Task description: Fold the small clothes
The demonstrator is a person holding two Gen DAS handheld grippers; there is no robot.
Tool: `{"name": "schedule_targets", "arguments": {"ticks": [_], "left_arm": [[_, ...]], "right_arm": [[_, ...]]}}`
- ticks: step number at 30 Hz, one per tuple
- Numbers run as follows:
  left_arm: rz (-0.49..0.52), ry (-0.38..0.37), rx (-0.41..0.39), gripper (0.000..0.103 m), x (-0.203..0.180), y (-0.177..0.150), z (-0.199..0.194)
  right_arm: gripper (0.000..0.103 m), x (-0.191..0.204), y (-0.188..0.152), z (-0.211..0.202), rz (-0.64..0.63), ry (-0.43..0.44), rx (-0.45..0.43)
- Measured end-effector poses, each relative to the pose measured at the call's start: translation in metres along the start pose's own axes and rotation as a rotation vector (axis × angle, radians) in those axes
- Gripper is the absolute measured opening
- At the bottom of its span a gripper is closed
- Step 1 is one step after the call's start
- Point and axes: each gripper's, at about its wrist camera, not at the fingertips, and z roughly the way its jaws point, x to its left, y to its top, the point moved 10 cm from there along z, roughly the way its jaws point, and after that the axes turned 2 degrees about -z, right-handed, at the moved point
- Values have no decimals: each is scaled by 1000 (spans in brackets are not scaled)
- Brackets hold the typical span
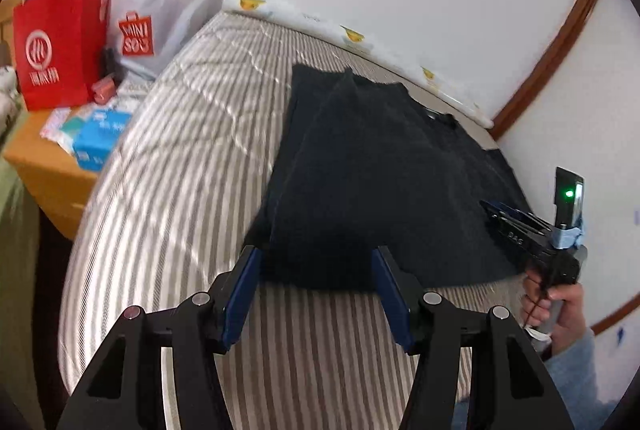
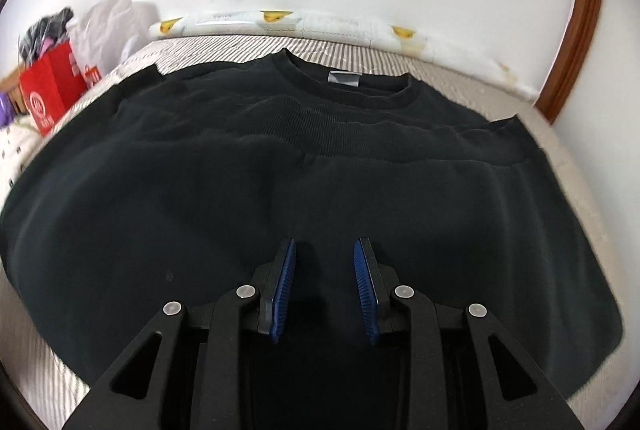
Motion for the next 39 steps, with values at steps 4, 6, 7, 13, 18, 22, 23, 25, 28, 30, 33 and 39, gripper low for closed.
{"name": "schedule_targets", "arguments": {"ticks": [4,6,7,13,18,22,23,25,28,30,33,39], "left_arm": [[-45,-58,27,55,5,-13,3],[-73,-93,47,55,5,-20,11],[-83,-104,52,55,5,-23,13],[-167,-221,47,56,-5,-17,27],[-215,-257,28,58,-12,-7,39],[-232,-226,-7,56,-16,-1,45],[-228,-195,-12,56,-18,0,47],[-216,-126,-6,51,-20,2,50],[-231,-57,-3,27,-24,4,51],[-217,-14,-18,19,-29,10,46],[-182,44,-57,16,-48,26,33],[-26,31,-154,14,-123,64,6]], "right_arm": [[30,2,-16,-16,-23,-31,-10],[30,1,-22,-21,-15,-34,-12],[30,1,-24,-23,-7,-32,-13],[30,1,-35,-30,11,-33,-2],[30,2,-54,-48,-5,-24,-11],[30,1,-67,-68,-10,23,-28],[30,1,-70,-74,-21,36,-36],[29,-4,-73,-84,-25,48,-60],[29,-24,-77,-97,7,28,-83],[29,-45,-78,-107,40,16,-104],[29,-73,-76,-121,89,11,-141],[29,-108,-72,-141,172,86,-173]]}}
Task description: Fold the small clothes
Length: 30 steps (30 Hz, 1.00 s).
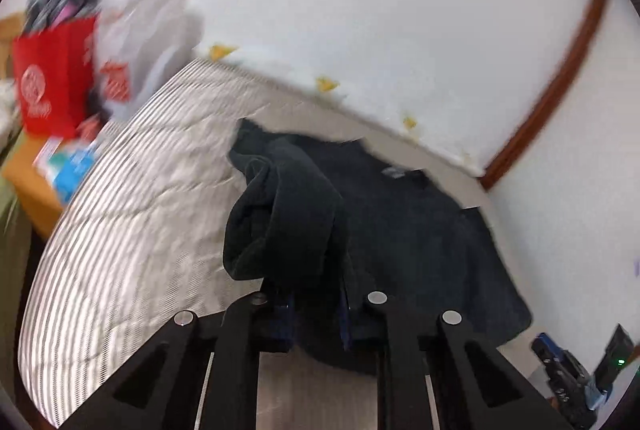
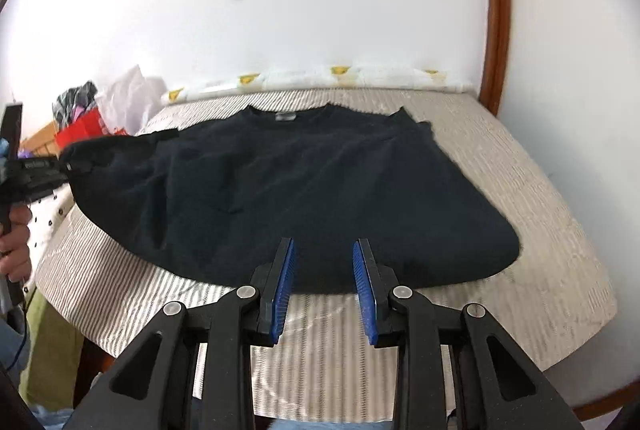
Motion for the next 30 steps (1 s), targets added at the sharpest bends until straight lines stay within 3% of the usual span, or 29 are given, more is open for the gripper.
{"name": "schedule_targets", "arguments": {"ticks": [5,8,13,18,22,26,28,30], "left_arm": [[167,-66,-4,13,-79,2,3],[261,-110,35,13,-120,-14,16],[344,-164,127,13,-161,-50,47],[404,-184,222,15,-176,-82,73],[451,-218,217,22,-179,-88,70],[446,-270,198,37,-165,-84,48],[446,-248,182,46,-151,-83,40],[444,-209,152,57,-132,-81,34]], "right_arm": [[29,-29,-1,-1,51,-42,19],[29,-43,-9,2,84,-45,76],[29,-65,-22,-6,129,-81,78],[31,-74,-28,-16,179,-78,63],[33,-63,-19,-17,172,-31,48],[58,-41,0,-11,148,44,16],[68,-24,11,-7,138,92,-3],[72,-4,18,1,139,167,-4]]}}
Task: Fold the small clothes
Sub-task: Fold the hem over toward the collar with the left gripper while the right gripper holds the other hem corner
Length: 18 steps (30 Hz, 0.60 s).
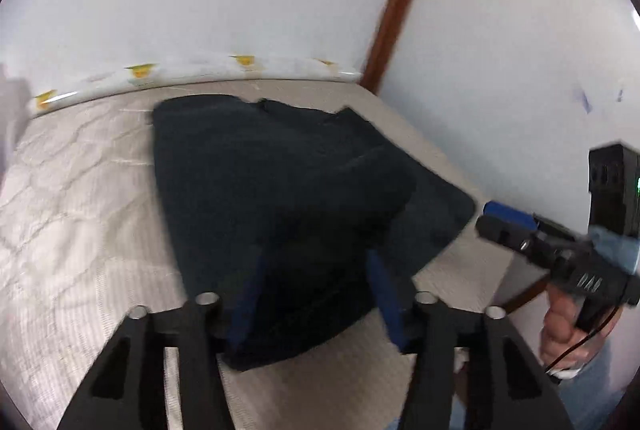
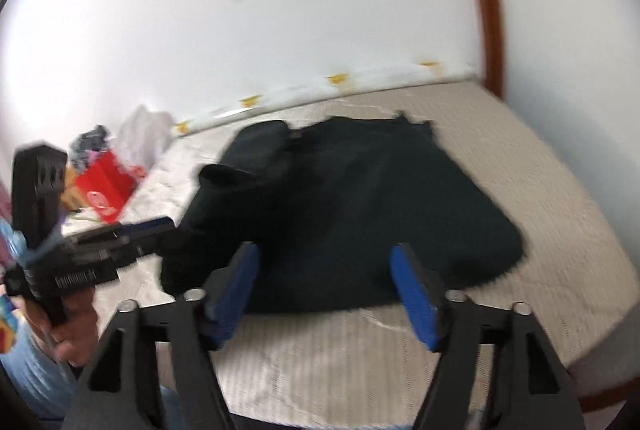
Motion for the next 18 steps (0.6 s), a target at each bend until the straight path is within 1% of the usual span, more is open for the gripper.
{"name": "schedule_targets", "arguments": {"ticks": [1,3,5,8,9,12,14,15,16,17,18], "left_arm": [[3,28,-10,58,11,-6,-5],[-1,53,-8,62,27,-17,-10],[-39,31,11,68,39,-32,-11],[-67,44,49,69,53,-52,-5],[-74,45,58,69,55,-56,-2],[-106,31,88,69,59,-65,9],[-117,9,93,69,56,-67,15],[-120,0,92,69,54,-66,18],[-125,-10,90,69,53,-65,21],[-133,-23,85,69,50,-63,24],[-139,-26,85,69,50,-60,29]], "right_arm": [[72,8,-1,4,4,31,5],[72,24,0,19,24,98,17],[72,35,0,34,49,133,27],[72,52,2,55,98,215,54],[72,56,2,64,117,230,63],[72,60,6,98,166,203,101],[71,61,10,113,174,181,90],[68,62,15,124,142,146,71],[53,62,18,131,111,119,61],[30,65,21,138,78,113,63],[21,67,23,143,61,112,70]]}}
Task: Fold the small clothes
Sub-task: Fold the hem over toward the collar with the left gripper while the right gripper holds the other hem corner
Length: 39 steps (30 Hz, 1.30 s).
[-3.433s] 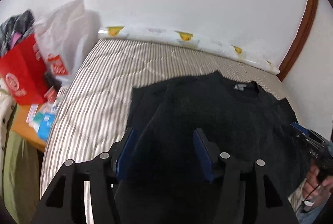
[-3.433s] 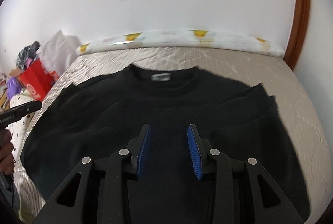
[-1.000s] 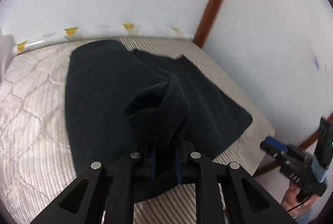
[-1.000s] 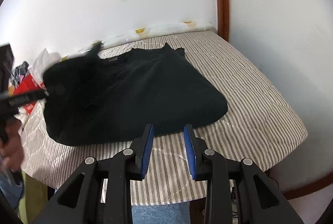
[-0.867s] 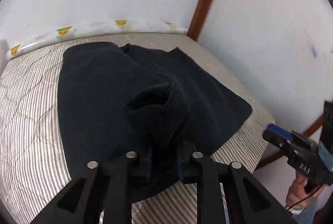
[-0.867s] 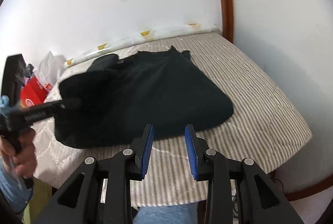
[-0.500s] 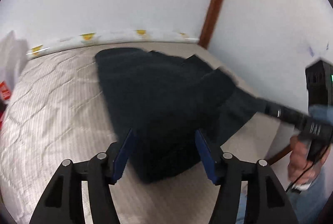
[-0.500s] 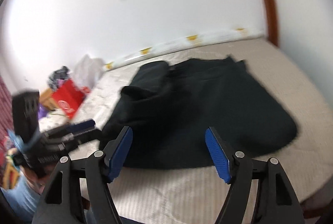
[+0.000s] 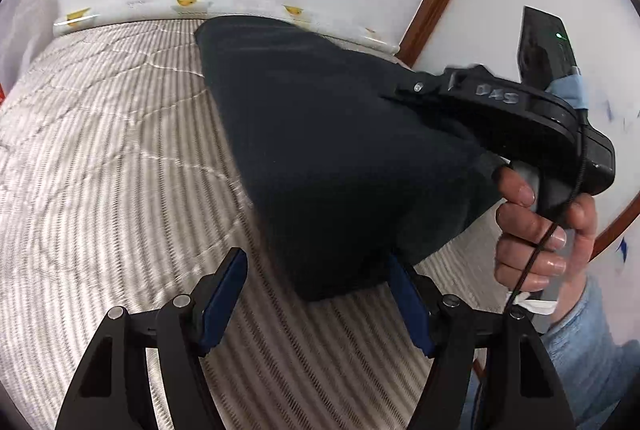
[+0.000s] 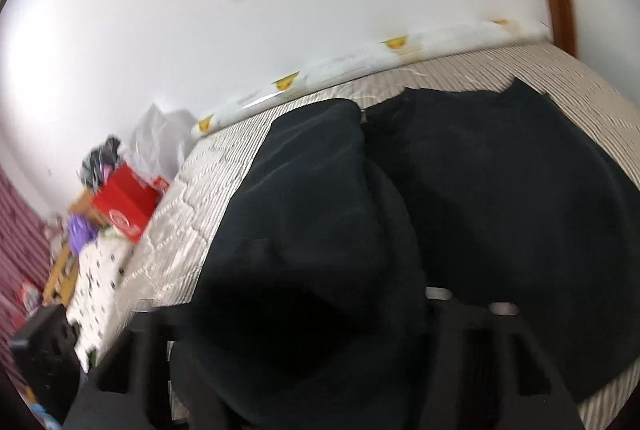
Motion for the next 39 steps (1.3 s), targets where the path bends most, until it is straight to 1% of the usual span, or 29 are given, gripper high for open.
{"name": "schedule_targets", "arguments": {"ticks": [3,5,7,9,10,12,14,15,17,20,21,22,24,26,27,28,29,31,34,36,37,38,39], "left_arm": [[-2,-1,-3,69,-8,4,7],[9,-3,-9,69,-16,8,12],[27,-14,2,69,-27,10,20],[50,-13,9,69,-39,13,29],[62,-24,15,69,-46,14,33],[92,-40,25,69,-62,15,40],[141,-46,34,69,-81,14,45],[169,-36,31,69,-89,14,47],[218,3,19,69,-99,16,54],[220,22,25,69,-107,15,61],[211,21,27,66,-108,15,62],[206,21,28,64,-110,17,63],[194,18,28,56,-112,18,61],[185,26,23,52,-113,19,59],[179,29,21,48,-106,23,58],[171,30,15,46,-105,24,59],[164,34,13,44,-104,24,58],[154,40,8,40,-101,24,56],[145,57,-7,35,-98,27,55],[141,58,-12,32,-96,27,52],[138,58,-17,31,-95,28,51],[137,60,-22,31,-93,32,53],[135,56,-23,30,-91,33,53]], "right_arm": [[16,2,11,-14,-58,11,-53],[15,-3,19,-39,-140,-61,-112],[15,-15,25,-65,-193,-140,-171],[15,-36,32,-83,-196,-199,-196],[15,-48,35,-91,-188,-217,-208],[15,-82,40,-105,-160,-277,-224],[15,-115,40,-113,-130,-328,-222],[15,-130,38,-113,-120,-348,-214],[15,-171,26,-109,-54,-386,-172],[16,-200,11,-100,17,-358,-134],[18,-205,6,-96,44,-340,-123],[20,-205,3,-95,54,-340,-119],[29,-205,0,-100,51,-366,-133],[54,-208,-5,-105,52,-413,-142],[57,-213,-9,-109,60,-458,-138],[63,-218,-14,-110,68,-473,-129],[68,-221,-15,-109,79,-470,-121],[71,-231,-24,-104,140,-442,-93],[70,-234,-30,-92,180,-381,-38],[58,-232,-30,-85,174,-345,-12],[41,-228,-29,-83,173,-306,-9],[36,-223,-27,-82,170,-274,-11],[34,-221,-26,-82,153,-290,-16]]}}
